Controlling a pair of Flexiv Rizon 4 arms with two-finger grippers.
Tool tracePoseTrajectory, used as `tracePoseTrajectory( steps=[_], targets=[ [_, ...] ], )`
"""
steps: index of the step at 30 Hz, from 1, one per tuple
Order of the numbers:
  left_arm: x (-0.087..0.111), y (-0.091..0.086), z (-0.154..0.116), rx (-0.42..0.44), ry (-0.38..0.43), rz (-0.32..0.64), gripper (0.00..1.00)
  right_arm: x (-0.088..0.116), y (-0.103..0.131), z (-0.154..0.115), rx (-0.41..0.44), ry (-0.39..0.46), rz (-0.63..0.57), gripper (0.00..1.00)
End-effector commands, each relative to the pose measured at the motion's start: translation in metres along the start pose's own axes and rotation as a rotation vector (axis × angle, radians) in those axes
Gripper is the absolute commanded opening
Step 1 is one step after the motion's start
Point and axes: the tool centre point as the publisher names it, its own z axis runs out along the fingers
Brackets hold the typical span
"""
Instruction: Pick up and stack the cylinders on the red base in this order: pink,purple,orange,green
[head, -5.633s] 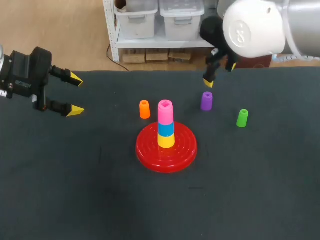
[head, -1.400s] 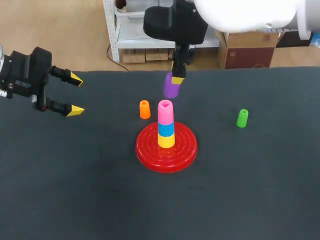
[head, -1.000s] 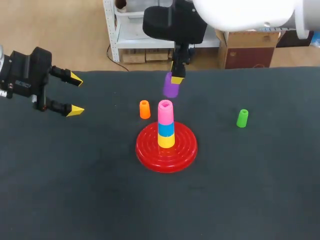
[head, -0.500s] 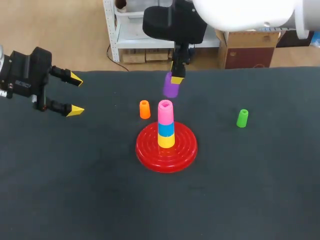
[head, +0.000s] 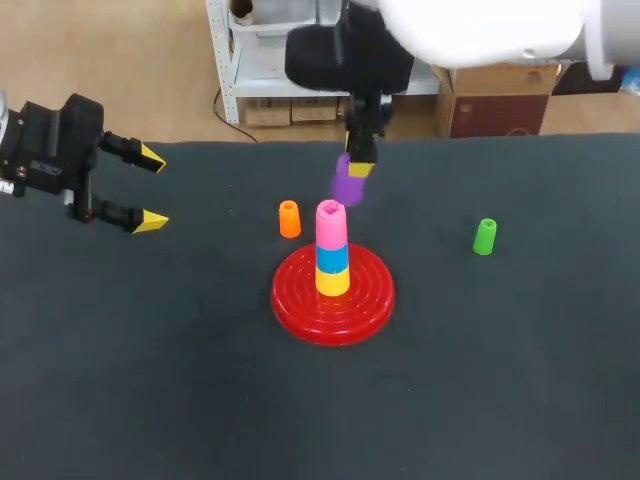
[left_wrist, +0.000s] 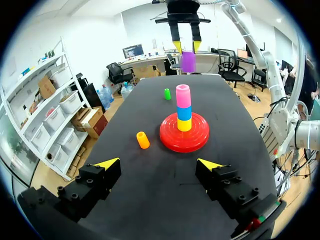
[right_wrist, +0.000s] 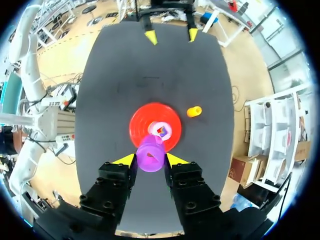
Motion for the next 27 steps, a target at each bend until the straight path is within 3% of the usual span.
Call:
tracePoseTrajectory(
  steps=[1,27],
  targets=[
    [0.001,0.000,0.000,-0.001,0.001,0.002,1.00,-0.007,-0.008,0.001,-0.030,0.026,-0.004,0.00],
    [0.001,0.000,0.000,-0.001,0.001,0.002,1.00,-0.023,-0.019,0.023,-0.110,0.119,-0.088,0.00]
  ],
)
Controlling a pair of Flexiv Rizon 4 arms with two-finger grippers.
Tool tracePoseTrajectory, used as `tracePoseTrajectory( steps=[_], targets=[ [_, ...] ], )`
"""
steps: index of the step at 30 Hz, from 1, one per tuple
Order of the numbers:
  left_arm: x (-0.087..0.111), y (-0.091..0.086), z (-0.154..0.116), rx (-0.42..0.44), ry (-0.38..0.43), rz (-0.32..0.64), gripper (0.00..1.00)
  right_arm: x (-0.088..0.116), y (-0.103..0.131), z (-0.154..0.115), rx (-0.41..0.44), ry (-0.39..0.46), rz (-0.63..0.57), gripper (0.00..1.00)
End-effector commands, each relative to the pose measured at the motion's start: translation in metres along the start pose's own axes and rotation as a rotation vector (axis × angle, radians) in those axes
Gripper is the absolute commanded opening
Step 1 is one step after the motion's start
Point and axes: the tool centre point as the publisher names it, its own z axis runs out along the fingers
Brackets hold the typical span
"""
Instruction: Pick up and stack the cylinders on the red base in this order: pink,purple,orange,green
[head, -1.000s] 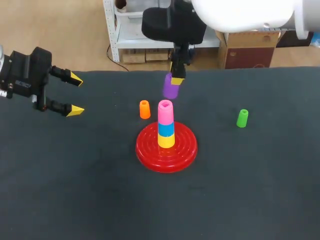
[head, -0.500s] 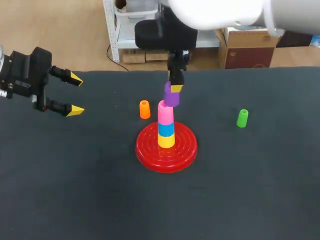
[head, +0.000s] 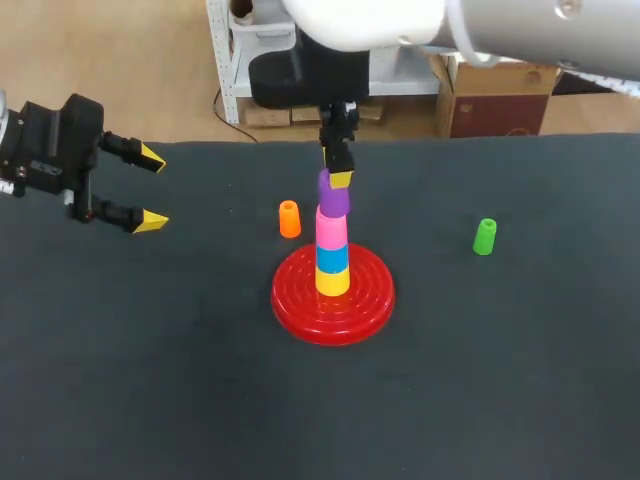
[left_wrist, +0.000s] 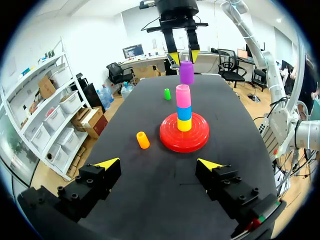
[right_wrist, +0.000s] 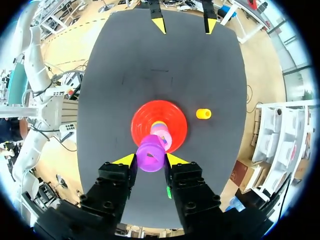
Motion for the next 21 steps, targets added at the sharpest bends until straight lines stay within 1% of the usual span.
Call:
tracePoseTrajectory(
  steps=[1,12,21],
  targets=[
    [0.001,0.000,0.000,-0.001,0.001,0.002,1.00,-0.004,-0.005,0.001,-0.018,0.011,-0.005,0.00],
    [0.001,0.000,0.000,-0.001,0.001,0.002,1.00,-0.004,-0.005,0.009,-0.033,0.025,-0.009,0.00],
    [0.001,0.000,0.000,-0.001,0.001,0.002,1.00,0.000,-0.001,0.011,-0.029,0.036,0.008,0.00]
  ],
)
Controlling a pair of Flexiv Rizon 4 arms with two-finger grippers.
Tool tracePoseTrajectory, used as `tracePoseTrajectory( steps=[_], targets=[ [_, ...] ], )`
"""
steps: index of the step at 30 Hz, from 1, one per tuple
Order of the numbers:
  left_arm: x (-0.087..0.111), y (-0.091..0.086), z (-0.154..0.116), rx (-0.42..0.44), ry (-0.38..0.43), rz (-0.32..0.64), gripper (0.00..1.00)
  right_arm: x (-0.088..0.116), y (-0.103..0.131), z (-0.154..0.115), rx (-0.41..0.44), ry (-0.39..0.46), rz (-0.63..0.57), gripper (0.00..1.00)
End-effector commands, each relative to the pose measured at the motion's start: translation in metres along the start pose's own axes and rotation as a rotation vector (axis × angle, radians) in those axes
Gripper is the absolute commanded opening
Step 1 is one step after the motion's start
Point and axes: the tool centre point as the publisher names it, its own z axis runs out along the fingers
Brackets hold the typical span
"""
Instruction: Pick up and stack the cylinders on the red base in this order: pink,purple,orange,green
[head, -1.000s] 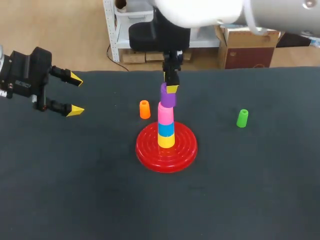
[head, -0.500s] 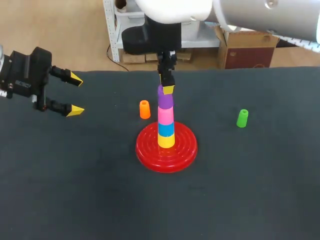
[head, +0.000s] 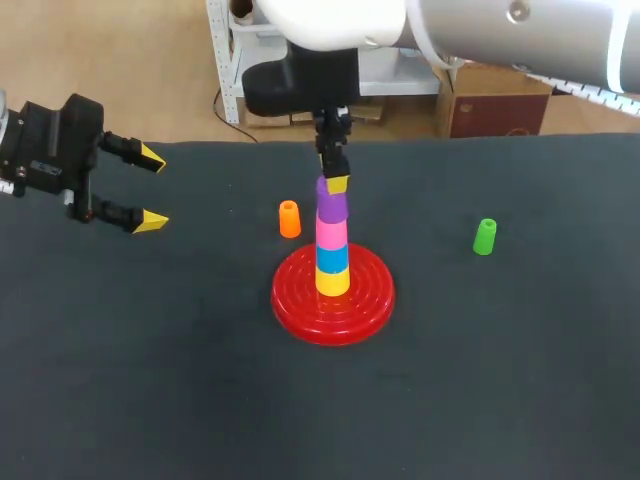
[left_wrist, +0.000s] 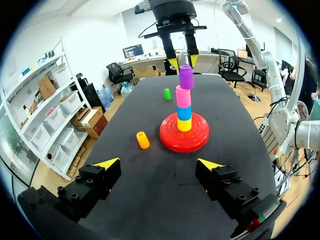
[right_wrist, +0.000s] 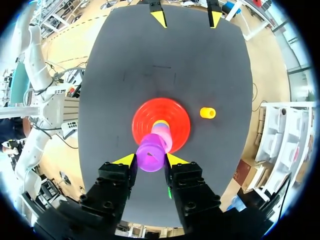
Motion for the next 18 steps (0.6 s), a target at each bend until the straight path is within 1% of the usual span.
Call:
tracePoseTrajectory(
  steps=[1,12,18],
  targets=[
    [0.001,0.000,0.000,-0.001,0.001,0.002,1.00,0.001,0.002,0.002,0.015,-0.002,0.012,0.00],
    [0.001,0.000,0.000,-0.001,0.001,0.002,1.00,-0.006,-0.009,0.006,0.012,-0.006,0.001,0.00],
    [0.001,0.000,0.000,-0.001,0.001,0.002,1.00,0.001,-0.005,0.011,-0.003,0.009,0.003,0.00]
  ],
)
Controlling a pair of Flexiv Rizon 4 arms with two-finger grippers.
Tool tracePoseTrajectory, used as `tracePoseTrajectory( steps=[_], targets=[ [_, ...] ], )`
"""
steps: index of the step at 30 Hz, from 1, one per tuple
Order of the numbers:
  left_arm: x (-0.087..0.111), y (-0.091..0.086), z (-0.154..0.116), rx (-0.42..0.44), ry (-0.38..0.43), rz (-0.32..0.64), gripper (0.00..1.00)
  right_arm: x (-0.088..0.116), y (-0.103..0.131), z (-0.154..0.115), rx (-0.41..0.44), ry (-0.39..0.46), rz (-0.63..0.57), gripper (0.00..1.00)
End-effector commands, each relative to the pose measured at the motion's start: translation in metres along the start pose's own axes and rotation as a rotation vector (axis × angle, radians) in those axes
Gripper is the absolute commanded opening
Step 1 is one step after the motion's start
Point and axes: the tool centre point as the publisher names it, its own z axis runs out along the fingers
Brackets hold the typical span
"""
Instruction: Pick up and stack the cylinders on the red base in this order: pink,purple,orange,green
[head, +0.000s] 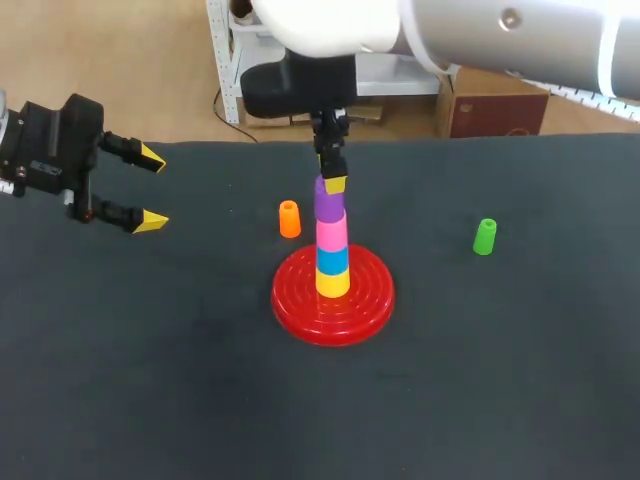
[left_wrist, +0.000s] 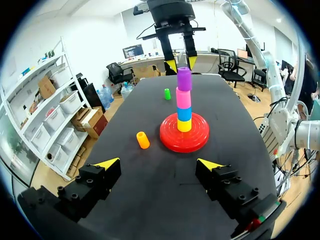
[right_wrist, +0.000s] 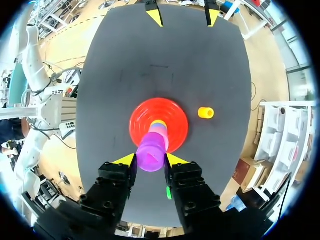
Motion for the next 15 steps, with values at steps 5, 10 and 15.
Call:
tracePoseTrajectory(
  steps=[5,10,15],
  targets=[
    [0.0007,-0.0003,0.0000,-0.001,0.001,0.002,1.00,0.0056,0.0016,0.0054,-0.007,0.002,0.014,0.00],
    [0.0007,-0.0003,0.0000,-0.001,0.001,0.002,1.00,0.0049,-0.0002,0.0035,0.001,0.001,0.015,0.00],
    [0.0007,-0.0003,0.0000,-0.001,0.001,0.002,1.00,0.0053,-0.0011,0.0026,0.002,0.013,0.008,0.00]
  ],
)
